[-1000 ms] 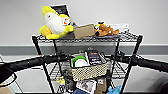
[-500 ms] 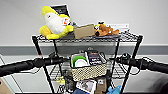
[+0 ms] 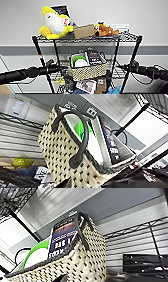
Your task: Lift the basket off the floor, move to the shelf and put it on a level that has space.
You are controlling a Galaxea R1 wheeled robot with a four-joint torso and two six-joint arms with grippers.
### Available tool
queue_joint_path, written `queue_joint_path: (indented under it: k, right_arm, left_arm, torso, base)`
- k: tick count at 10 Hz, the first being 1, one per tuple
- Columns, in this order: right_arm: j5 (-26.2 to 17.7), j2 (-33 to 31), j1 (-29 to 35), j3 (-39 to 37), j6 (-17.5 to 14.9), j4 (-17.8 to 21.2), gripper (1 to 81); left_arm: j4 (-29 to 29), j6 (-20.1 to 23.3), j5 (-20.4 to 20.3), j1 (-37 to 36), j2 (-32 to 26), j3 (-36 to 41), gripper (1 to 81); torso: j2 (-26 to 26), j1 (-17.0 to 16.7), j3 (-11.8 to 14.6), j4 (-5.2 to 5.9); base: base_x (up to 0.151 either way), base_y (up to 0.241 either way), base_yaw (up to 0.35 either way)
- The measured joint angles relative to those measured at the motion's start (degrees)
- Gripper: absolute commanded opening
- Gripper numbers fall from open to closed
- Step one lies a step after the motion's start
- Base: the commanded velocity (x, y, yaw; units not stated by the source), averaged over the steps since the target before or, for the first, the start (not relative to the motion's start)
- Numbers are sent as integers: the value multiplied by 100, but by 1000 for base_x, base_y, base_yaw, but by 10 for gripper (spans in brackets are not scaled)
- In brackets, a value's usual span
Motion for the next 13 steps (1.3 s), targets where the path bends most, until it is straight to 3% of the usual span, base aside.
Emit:
queue_joint_path:
  k: [7,13]
  right_arm:
    - [-33,-818,-1499,450,2,24,811]
    - [228,-905,-3466,317,-17,24,811]
  left_arm:
    - [207,41,-980,2043,-939,670,811]
    - [822,113,-2255,4532,-744,521,811]
  torso:
    - [-4,-9,7,0]
    - [-13,-19,18,0]
  base:
    - [0,0,0]
    - [0,0,0]
